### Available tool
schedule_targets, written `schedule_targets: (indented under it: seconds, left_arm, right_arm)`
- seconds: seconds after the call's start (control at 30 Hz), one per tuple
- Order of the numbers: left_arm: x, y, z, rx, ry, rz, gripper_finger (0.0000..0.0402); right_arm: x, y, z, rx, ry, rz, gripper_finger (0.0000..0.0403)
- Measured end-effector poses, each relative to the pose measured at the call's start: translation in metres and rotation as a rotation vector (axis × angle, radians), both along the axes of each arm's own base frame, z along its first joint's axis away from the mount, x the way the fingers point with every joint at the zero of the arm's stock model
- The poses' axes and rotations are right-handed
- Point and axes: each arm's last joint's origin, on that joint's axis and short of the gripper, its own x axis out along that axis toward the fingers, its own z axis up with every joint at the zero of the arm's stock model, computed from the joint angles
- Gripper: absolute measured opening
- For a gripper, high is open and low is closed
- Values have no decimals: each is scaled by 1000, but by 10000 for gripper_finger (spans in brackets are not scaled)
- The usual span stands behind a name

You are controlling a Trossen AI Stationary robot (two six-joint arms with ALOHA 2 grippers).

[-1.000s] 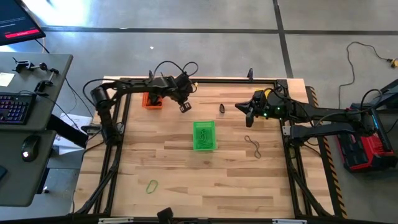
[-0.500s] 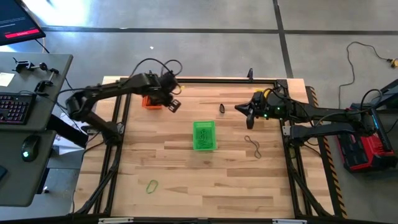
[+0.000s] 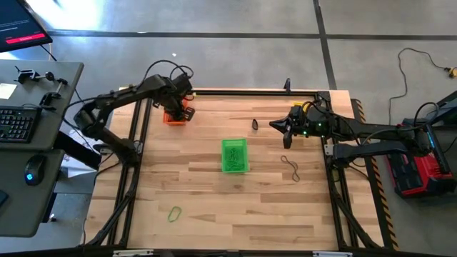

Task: Sort rubber bands into baskets
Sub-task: Put the black rubber band into the orange bin

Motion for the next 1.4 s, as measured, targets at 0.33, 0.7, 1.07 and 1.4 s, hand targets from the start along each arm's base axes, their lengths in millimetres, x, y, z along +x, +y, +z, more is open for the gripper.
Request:
schedule_targets:
  seconds: [0.33, 0.7, 1.07, 1.4]
  left_arm:
    - [-8, 41, -44, -118, 29, -33, 1]
    - [-7, 57, -61, -124, 0, -46, 1]
    - [-6, 62, -61, -78, -19, -102, 50]
    - [-4, 63, -67, -84, -4, -161, 90]
  right_arm:
    - [0, 0, 0, 47, -14, -16, 0]
    - [0, 0, 0, 48, -14, -17, 0]
    - [0, 0, 0, 51, -15, -18, 0]
    - [0, 0, 0, 48, -15, -18, 0]
